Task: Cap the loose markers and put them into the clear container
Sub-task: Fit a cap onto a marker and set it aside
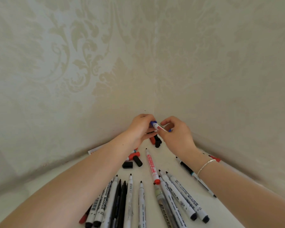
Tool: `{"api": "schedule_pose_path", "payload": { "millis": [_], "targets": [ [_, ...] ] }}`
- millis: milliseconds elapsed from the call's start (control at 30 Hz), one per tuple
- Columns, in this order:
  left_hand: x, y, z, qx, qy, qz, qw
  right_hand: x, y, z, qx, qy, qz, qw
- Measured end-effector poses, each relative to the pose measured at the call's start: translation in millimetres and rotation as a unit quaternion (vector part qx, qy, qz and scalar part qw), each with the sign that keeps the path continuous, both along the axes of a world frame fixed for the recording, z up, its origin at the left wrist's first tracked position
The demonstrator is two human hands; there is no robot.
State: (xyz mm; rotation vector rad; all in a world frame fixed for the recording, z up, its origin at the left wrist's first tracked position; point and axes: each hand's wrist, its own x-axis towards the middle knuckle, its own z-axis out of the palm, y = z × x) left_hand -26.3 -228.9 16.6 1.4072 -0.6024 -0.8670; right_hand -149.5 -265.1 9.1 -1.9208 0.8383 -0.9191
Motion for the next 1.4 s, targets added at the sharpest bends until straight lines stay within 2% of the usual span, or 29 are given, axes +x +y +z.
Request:
{"api": "schedule_pose_path", "payload": {
  "millis": [167,433,633,1067,1200,1300,1400],
  "targets": [
    [-0.8,-1.6,1.4,-0.024,0.027,0.044,0.998,1.0,3.1,4.2,-0.028,0.036,-0.012,0.999],
    [-3.8,-1.0,6.3,-0.021,0.066,0.056,0.996,0.9,4.4,1.1,-0.022,0.008,-0.015,1.000],
    [-12.3,0.6,3.1,-0.001,0.034,0.022,0.999,0.5,3.5,4.7,-0.007,-0.002,-0.006,1.000],
    [-30.7,4.5,-3.9,-0.008,-0.020,0.089,0.996,11.8,11.3,-2.0,-0.083,0.005,-0.060,0.995],
    [-35.1,5.3,-7.4,-0.009,-0.029,0.101,0.994,12.8,13.3,-11.1,-0.042,-0.034,-0.073,0.996],
    [-32.6,8.3,-8.9,0.009,0.000,0.071,0.997,12.5,8.2,-13.3,-0.012,-0.013,-0.074,0.997],
    [-23.3,11.5,-4.3,-0.004,0.009,0.034,0.999,9.1,3.4,-7.5,0.014,0.001,-0.021,1.000]
  ]
}}
